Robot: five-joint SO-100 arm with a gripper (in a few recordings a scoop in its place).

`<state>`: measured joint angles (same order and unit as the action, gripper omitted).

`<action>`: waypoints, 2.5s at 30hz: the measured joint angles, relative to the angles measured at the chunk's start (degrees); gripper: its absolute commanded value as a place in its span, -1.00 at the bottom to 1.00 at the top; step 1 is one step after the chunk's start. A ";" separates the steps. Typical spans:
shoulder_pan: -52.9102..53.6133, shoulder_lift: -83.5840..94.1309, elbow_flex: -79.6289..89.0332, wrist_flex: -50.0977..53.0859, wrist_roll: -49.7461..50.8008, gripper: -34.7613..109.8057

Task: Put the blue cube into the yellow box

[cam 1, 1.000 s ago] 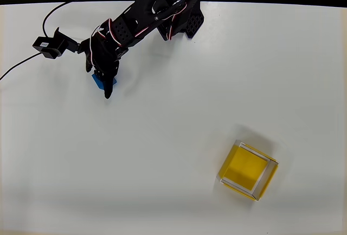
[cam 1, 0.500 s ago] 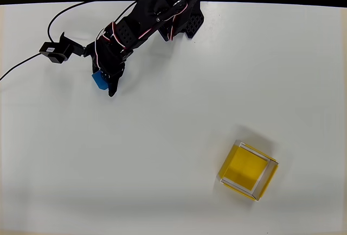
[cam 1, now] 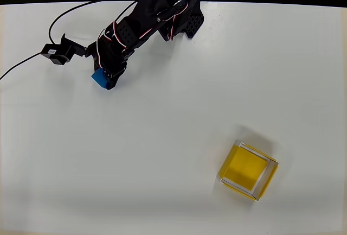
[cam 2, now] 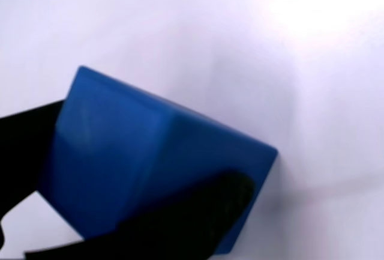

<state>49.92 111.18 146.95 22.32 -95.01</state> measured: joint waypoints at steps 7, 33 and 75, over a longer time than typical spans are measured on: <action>-3.96 1.32 0.09 -2.20 0.35 -0.29; -50.19 1.41 -22.76 -31.38 3.25 -0.30; -76.55 -35.51 -48.08 -27.95 14.68 -0.29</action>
<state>-26.63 75.67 98.88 -5.62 -80.33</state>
